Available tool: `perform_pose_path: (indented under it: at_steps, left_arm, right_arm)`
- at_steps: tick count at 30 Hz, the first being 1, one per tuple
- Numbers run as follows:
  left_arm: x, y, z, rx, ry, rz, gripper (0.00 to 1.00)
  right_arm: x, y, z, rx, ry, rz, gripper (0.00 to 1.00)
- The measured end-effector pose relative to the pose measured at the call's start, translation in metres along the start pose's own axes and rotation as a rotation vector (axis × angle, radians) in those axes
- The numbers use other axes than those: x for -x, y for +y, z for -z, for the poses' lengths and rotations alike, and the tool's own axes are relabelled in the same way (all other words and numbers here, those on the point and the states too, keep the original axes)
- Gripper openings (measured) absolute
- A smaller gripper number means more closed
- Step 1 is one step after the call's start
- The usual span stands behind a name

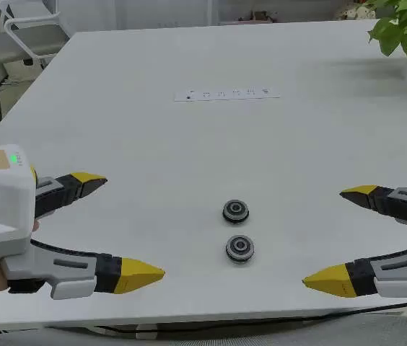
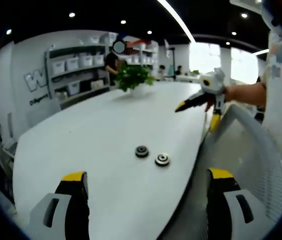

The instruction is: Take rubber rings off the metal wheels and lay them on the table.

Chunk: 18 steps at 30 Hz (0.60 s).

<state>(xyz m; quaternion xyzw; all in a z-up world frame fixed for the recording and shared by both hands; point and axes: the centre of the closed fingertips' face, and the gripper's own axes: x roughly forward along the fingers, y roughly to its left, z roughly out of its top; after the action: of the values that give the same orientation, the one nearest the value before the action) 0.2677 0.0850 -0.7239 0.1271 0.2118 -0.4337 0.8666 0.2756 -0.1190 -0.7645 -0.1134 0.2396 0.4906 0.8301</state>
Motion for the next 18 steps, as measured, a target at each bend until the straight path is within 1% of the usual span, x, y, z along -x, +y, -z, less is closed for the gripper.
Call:
perform_pose_path:
  at_steps: [12, 18]
  left_arm:
    - [-0.0003, 0.0019, -0.0010, -0.005, 0.007, 0.002, 1.00]
    - [-0.0010, 0.0017, -0.0008, -0.007, 0.012, 0.006, 1.00]
  right_arm:
    - [-0.0028, -0.0026, -0.0032, 0.009, -0.006, -0.011, 0.99]
    - [-0.0045, -0.0033, -0.0022, 0.010, -0.003, -0.013, 0.99]
